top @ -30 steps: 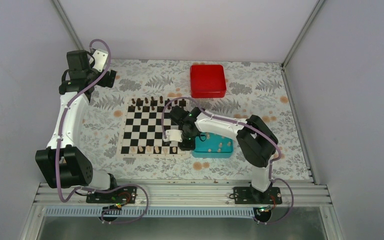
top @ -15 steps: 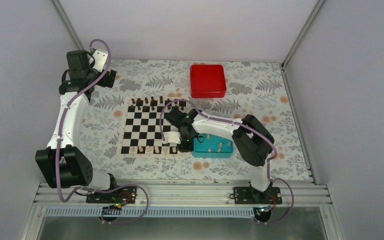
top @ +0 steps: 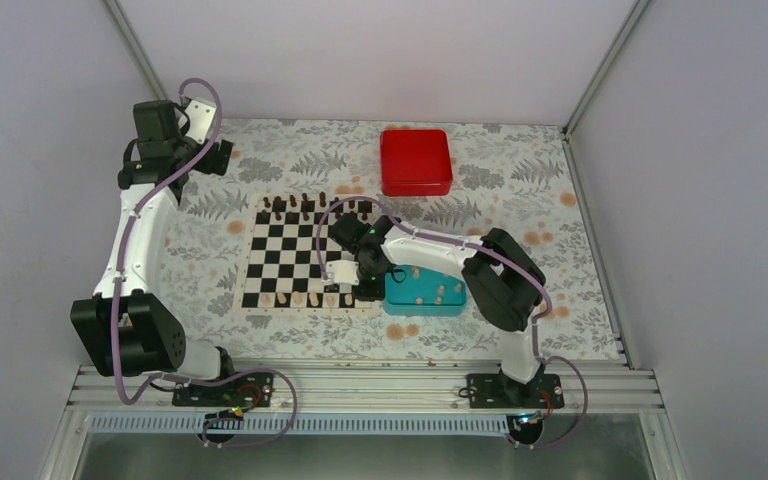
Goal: Set up the chess pieces on the board
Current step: Place the chess piece on the chessboard.
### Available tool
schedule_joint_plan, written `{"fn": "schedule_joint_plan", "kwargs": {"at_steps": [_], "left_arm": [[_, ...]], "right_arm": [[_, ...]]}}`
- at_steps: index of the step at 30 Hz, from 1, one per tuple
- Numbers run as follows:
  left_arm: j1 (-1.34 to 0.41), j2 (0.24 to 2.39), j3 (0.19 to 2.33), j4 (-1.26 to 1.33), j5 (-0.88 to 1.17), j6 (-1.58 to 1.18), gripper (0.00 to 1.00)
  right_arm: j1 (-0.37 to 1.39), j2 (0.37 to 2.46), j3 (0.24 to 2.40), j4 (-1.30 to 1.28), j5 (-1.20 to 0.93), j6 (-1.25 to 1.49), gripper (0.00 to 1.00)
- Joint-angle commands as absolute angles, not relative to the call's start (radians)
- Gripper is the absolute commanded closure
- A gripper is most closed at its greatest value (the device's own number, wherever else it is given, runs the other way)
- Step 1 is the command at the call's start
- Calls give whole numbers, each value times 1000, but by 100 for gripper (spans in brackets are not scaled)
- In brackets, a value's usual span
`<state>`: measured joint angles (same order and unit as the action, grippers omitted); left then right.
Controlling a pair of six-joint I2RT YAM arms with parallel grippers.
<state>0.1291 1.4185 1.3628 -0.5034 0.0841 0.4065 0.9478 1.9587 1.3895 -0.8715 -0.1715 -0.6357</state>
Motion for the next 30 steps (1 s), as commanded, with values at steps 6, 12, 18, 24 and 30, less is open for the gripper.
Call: {"fn": "schedule_joint_plan", "kwargs": {"at_steps": [6, 12, 18, 24, 30], "left_arm": [[136, 1422, 1359, -491, 104, 404, 0], [137, 1423, 1362, -494, 109, 403, 0], [136, 1423, 1366, -496, 109, 403, 0], [136, 1418, 1368, -499, 105, 403, 0], [137, 1415, 1365, -494, 101, 403, 0]], "right_arm": [[954, 2001, 1403, -882, -179, -658, 92], [953, 1958, 1395, -858, -158, -640, 72], [940, 1872, 1387, -873, -144, -637, 56], [883, 1778, 1354, -917, -103, -634, 55], [708, 1694, 1306, -929, -87, -646, 59]]}}
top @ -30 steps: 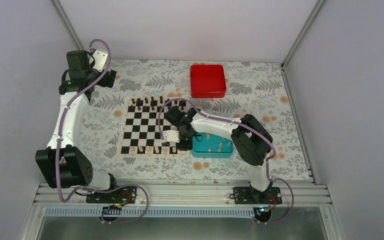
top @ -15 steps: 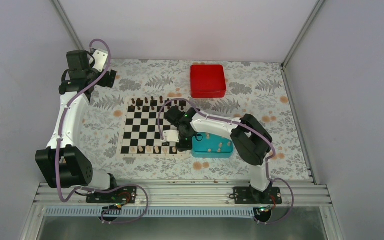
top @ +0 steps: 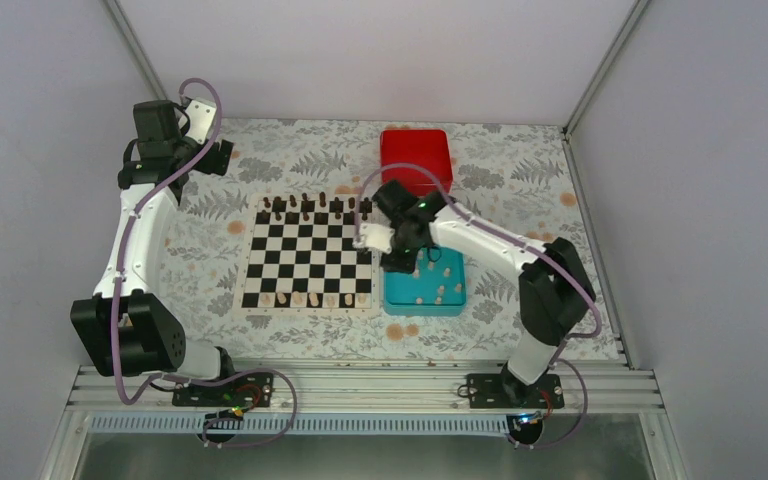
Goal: Set up the chess pieces on the board
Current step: Place the chess piece on the chessboard, then pick up the chess piece from the storage box.
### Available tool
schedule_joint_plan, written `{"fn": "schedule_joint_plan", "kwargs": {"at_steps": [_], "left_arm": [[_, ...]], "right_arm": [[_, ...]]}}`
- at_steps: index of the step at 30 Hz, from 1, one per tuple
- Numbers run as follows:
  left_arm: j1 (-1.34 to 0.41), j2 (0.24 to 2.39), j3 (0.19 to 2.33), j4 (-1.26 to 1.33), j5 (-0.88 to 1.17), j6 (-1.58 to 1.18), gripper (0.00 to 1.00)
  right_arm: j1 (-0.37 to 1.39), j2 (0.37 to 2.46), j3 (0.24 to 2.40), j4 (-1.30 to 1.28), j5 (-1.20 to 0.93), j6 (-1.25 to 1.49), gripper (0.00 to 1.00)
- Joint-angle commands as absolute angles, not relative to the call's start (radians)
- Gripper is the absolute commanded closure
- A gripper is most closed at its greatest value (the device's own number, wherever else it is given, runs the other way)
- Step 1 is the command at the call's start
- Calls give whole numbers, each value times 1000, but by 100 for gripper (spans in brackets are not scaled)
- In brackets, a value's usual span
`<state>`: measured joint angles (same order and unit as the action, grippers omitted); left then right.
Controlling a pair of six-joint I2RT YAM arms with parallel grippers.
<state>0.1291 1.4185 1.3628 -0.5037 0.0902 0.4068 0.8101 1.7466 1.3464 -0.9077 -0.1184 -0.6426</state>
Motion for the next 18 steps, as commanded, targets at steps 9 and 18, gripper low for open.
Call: {"fn": "schedule_joint_plan", "kwargs": {"at_steps": [9, 18], "left_arm": [[136, 1412, 1368, -499, 105, 400, 0], [137, 1401, 1355, -490, 103, 402, 0]], "right_arm": [[600, 1766, 1236, -849, -63, -656, 63], [596, 1834, 1255, -811, -54, -651, 64]]}}
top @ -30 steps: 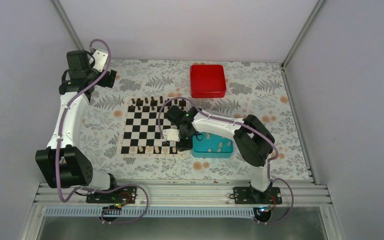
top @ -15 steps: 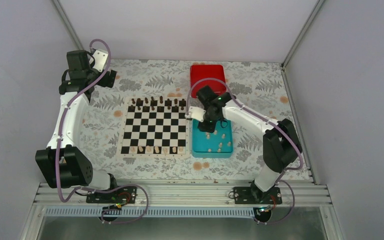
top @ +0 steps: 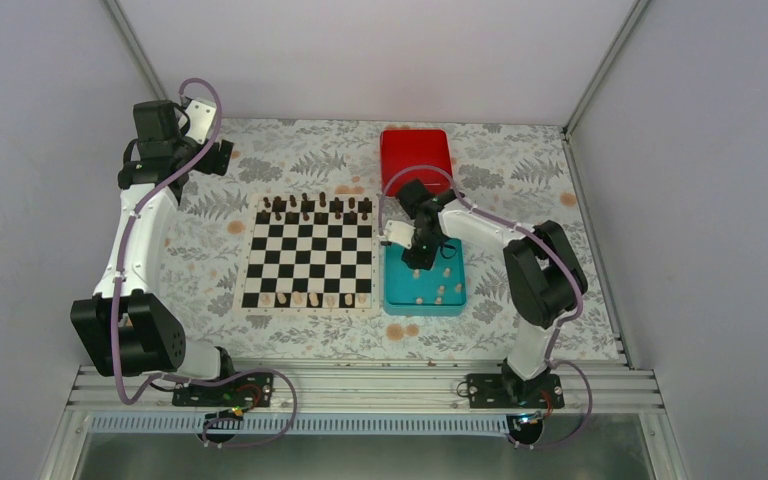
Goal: Set up the chess pieces on the board
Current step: Pick up the chess piece from the storage box.
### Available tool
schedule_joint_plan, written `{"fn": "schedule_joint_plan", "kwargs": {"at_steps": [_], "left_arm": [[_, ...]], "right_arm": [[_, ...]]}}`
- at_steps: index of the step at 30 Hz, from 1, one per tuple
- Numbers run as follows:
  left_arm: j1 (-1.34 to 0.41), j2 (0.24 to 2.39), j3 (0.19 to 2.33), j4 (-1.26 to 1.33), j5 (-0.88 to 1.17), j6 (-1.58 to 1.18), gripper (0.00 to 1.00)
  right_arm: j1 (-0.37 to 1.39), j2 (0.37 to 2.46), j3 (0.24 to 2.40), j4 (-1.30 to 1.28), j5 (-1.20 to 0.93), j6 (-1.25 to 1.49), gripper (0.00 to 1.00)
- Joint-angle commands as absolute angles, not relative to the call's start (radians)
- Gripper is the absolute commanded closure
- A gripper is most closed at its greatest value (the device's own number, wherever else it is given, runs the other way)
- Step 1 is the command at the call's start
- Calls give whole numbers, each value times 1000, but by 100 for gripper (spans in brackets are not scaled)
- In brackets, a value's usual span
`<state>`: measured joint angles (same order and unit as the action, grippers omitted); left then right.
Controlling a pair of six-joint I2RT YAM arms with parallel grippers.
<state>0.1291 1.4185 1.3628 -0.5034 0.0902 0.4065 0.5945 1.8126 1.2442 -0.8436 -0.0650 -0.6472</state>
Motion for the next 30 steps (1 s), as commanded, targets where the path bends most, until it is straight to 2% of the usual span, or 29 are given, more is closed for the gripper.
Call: {"fn": "schedule_joint_plan", "kwargs": {"at_steps": [1, 14, 24, 30], "left_arm": [[137, 1401, 1355, -491, 104, 402, 0], [136, 1400, 1347, -489, 106, 405, 0], [137, 1400, 1350, -491, 110, 406, 0], [136, 1399, 1349, -489, 110, 407, 0]], "right_arm": [[595, 1838, 1256, -810, -51, -650, 65], [589, 1871, 1260, -823, -57, -657, 74], [589, 1854, 1288, -848, -70, -659, 90], [599, 1817, 1370, -934, -53, -655, 93]]}}
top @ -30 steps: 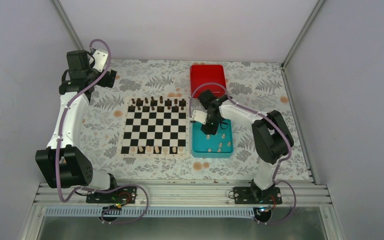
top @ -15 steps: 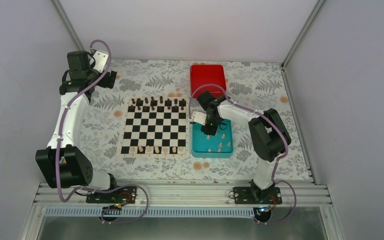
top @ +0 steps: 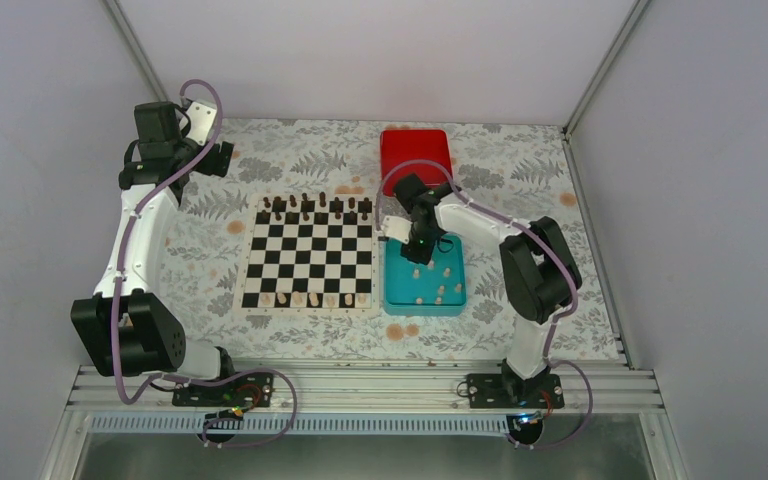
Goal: Set up the chess pieces on the board
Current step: Pick up the chess piece from the storage box, then place the chess piece on the chessboard.
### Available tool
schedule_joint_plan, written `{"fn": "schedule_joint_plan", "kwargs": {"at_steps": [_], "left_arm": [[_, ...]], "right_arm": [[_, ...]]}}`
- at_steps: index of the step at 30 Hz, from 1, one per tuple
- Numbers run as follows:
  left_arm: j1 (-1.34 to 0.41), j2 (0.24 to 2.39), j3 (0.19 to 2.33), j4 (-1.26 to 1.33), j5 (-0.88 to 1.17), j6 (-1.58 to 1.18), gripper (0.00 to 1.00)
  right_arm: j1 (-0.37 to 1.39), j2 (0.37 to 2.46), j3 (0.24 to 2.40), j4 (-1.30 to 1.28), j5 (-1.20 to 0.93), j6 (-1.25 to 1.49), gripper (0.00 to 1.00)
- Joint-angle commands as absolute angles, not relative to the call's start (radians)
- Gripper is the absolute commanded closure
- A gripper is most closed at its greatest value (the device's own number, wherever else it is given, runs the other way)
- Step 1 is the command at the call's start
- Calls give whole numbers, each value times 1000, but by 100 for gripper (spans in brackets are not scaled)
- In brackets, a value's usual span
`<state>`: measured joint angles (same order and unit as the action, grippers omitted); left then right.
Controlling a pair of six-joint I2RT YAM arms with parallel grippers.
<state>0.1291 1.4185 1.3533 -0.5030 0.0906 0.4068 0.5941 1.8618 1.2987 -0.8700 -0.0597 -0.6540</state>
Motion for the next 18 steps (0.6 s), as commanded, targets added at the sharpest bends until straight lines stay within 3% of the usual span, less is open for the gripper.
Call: {"fn": "schedule_joint_plan", "kwargs": {"at_steps": [1, 18], "left_arm": [[136, 1399, 1348, -489, 110, 407, 0], [137, 1394, 1345, -490, 113, 408, 0]], "right_arm": [[605, 1811, 1392, -954, -53, -654, 93], [847, 1932, 1581, -990, -85, -639, 93]]}}
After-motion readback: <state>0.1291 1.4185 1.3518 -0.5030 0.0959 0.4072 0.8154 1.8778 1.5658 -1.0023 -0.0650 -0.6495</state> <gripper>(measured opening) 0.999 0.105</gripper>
